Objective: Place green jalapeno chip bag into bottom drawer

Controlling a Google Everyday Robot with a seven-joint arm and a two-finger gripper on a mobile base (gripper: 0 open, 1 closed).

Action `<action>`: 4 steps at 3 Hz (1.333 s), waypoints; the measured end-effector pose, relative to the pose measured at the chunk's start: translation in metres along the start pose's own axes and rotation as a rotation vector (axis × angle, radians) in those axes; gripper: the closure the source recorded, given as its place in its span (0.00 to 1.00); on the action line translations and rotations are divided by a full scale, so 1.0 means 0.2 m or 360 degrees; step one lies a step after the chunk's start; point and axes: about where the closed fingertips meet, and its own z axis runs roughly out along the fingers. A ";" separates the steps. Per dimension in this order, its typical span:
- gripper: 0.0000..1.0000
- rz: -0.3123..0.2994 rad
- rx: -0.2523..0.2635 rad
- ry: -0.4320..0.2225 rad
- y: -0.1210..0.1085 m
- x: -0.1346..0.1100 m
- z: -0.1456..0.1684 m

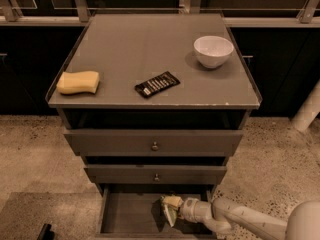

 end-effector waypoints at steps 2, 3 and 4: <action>0.19 0.0000 0.0000 0.0000 0.00 0.00 0.00; 0.00 0.0000 0.0000 0.0000 0.00 0.00 0.00; 0.00 0.0000 0.0000 0.0000 0.00 0.00 0.00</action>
Offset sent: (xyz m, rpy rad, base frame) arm 0.0000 0.0000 0.0000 0.0000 0.0000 0.0000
